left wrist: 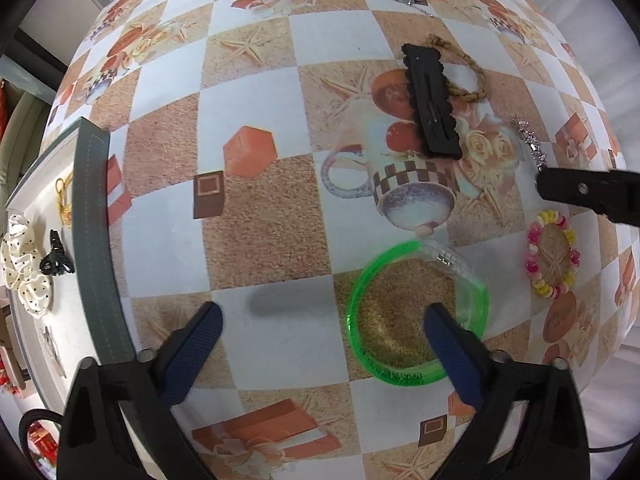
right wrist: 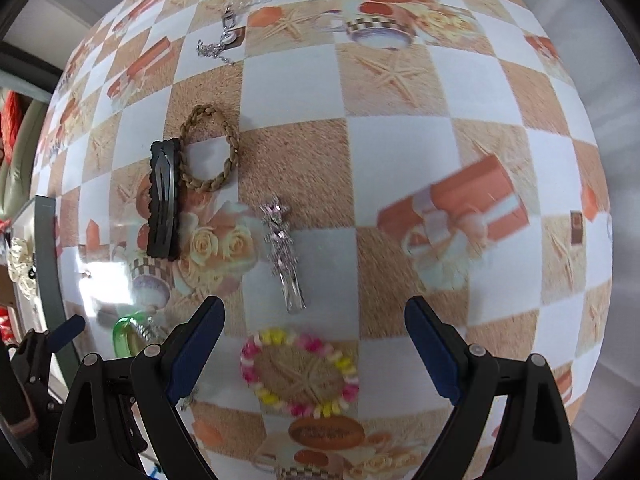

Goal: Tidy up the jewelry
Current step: 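Move both tools back over the table toward the green bangle and star hairpin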

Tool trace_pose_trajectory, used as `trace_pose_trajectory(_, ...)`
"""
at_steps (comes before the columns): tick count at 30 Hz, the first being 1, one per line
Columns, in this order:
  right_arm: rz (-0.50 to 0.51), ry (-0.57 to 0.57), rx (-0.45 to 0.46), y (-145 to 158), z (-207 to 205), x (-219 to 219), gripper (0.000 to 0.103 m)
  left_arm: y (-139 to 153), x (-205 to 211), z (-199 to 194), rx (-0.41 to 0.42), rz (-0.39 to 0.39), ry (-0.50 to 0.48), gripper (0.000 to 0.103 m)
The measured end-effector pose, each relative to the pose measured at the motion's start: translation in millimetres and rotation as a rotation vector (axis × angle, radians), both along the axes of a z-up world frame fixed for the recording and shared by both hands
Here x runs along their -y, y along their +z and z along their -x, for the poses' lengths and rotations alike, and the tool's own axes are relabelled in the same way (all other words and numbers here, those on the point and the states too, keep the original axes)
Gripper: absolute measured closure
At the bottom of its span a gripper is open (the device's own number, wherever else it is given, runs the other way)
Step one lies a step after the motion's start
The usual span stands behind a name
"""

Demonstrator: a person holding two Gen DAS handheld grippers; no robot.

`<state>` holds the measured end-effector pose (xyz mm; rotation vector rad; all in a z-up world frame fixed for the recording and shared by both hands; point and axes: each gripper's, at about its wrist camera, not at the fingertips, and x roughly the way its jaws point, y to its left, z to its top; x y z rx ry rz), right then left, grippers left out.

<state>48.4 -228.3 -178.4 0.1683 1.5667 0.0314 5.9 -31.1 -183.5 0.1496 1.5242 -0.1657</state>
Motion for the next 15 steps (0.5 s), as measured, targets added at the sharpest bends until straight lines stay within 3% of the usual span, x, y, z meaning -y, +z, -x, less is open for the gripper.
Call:
trace_pose_trajectory(4, 0.033, 0.038, 0.003, -7, -11, -12, 0.016, -4, 0, 0, -0.005, 0.0, -0.001, 0.01)
trace_pose_trajectory(10, 0.103, 0.088, 0.017, -11, -22, -32, 0.018, 0, 12, 1, 0.005, 0.009, -0.018, 0.022)
trace_pose_trajectory(13, 0.124, 0.111, 0.03, -10, -24, -42, 0.023, 4, 26, 2, 0.009, 0.013, -0.029, 0.032)
trace_pose_trajectory(15, 0.126, 0.127, 0.039, -8, -25, -50, 0.032, 7, 33, 4, 0.012, 0.016, -0.044, 0.043)
